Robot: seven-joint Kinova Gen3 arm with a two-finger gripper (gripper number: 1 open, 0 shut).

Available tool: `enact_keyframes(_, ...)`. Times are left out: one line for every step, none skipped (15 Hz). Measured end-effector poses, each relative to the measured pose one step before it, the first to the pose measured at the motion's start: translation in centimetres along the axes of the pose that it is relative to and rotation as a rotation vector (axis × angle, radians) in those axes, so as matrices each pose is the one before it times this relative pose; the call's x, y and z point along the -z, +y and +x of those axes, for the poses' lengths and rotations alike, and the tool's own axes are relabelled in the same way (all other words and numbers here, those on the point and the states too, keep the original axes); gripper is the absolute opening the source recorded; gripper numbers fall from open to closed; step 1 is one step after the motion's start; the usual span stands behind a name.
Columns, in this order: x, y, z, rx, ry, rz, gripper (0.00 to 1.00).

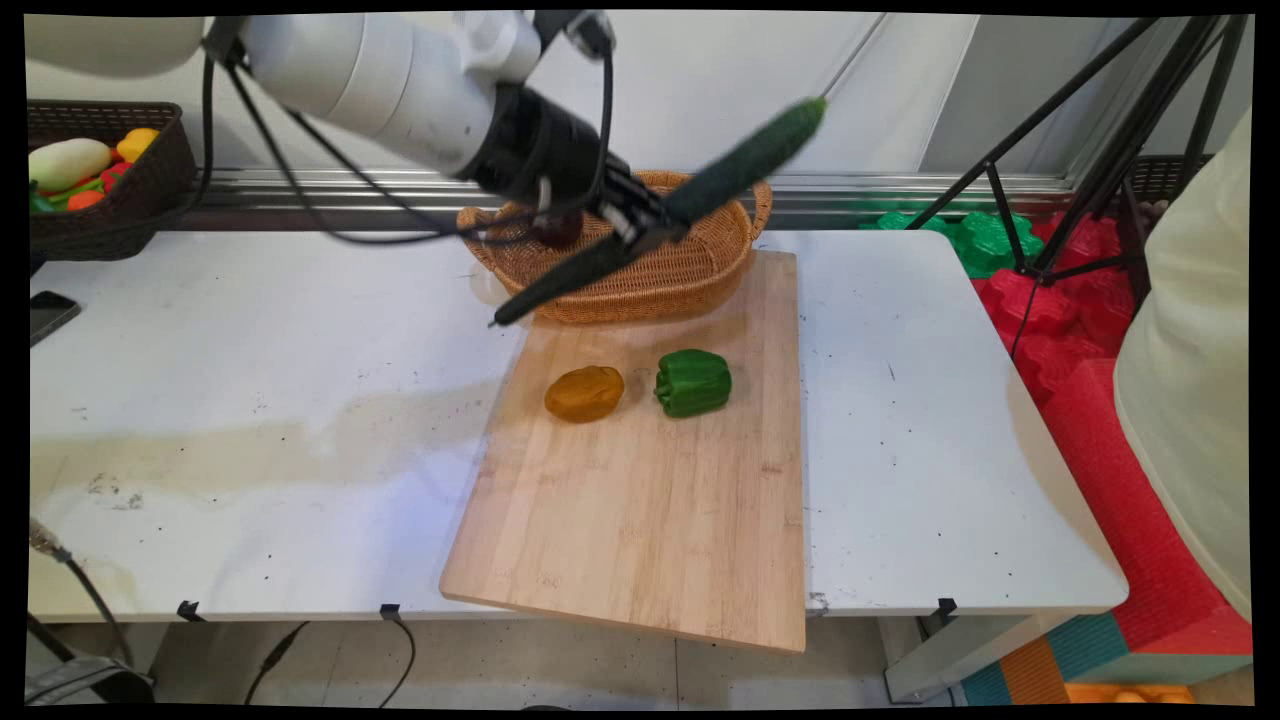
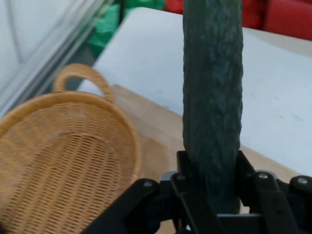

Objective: Place the picked object in the vegetable basket

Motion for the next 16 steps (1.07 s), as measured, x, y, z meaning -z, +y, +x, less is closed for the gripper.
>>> enact_keyframes(-0.286,-1.028,0.571,0.03025,0.00367,0.03083,0.00)
enact_keyframes(-0.263,-0.718,0.374,0.02134,0.00089,0.02145,0.00)
enact_keyframes(-0.306,-0.664,0.336,0.02057,-0.00050,0.01993,0.00)
enact_keyframes(-0.390,-0.742,0.399,0.02140,-0.00087,0.02242,0.00)
enact_keyframes(-0.473,-0.690,0.367,0.02013,-0.00263,0.02007,0.00)
enact_keyframes(-0.452,-0.694,0.342,0.02001,-0.00246,0.02016,0.00)
enact_keyframes(-0.496,-0.647,0.321,0.01858,-0.00300,0.01808,0.00)
enact_keyframes(-0.441,-0.536,0.272,0.01529,-0.00294,0.01514,0.00)
enact_keyframes(-0.457,-0.515,0.256,0.01523,-0.00332,0.01488,0.00)
enact_keyframes(-0.584,-0.597,0.270,0.01737,-0.00481,0.01728,0.00)
enact_keyframes(-0.586,-0.535,0.238,0.01529,-0.00572,0.01594,0.00)
enact_keyframes(-0.363,-0.272,0.136,0.00776,-0.00369,0.00825,0.00)
enact_keyframes(-0.568,-0.384,0.169,0.00926,-0.00704,0.01198,0.00)
enact_keyframes(-0.394,-0.224,0.092,0.00485,-0.00559,0.00757,0.00)
enact_keyframes(-0.588,-0.302,0.092,0.00655,-0.00972,0.01049,0.00)
enact_keyframes(-0.426,-0.164,0.010,0.00399,-0.00841,0.00603,0.00)
